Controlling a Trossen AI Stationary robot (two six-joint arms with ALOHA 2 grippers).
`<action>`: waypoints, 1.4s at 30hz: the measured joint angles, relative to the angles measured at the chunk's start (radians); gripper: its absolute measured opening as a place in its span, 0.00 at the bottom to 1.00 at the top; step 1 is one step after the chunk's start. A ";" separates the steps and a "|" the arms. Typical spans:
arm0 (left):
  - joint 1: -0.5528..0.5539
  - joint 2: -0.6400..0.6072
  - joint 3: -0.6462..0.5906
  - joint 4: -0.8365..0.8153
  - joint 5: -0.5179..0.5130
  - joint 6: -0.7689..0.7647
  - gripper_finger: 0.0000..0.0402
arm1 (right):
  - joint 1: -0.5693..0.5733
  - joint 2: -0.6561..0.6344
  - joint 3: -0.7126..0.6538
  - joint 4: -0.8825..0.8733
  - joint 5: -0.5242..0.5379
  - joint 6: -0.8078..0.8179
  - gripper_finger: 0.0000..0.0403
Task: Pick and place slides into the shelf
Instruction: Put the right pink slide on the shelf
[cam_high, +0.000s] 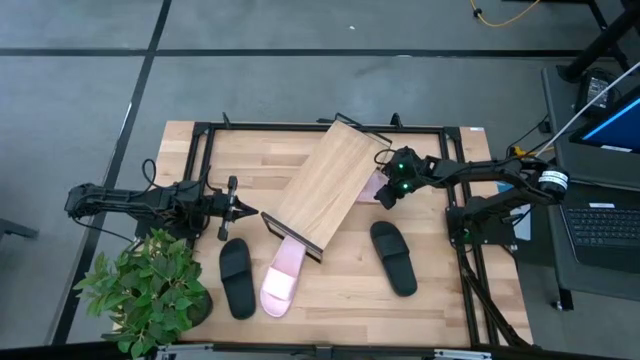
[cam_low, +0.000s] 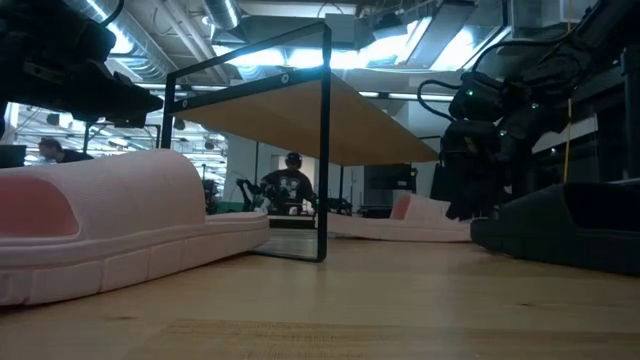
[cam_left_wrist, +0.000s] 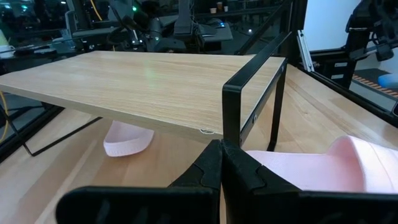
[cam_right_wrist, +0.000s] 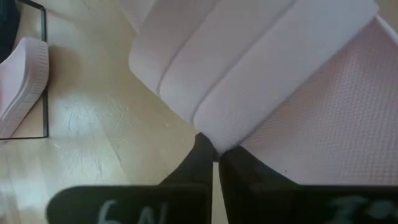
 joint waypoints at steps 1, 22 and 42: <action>0.000 0.000 0.000 0.000 0.000 0.000 0.00 | 0.000 0.000 0.000 -0.001 0.000 0.003 0.03; 0.000 0.000 0.000 -0.003 0.000 -0.006 0.00 | -0.001 -0.281 0.000 -0.273 0.102 0.008 0.02; 0.000 0.000 0.000 -0.003 0.000 -0.005 0.00 | 0.000 -0.657 0.175 -0.824 0.291 0.019 0.02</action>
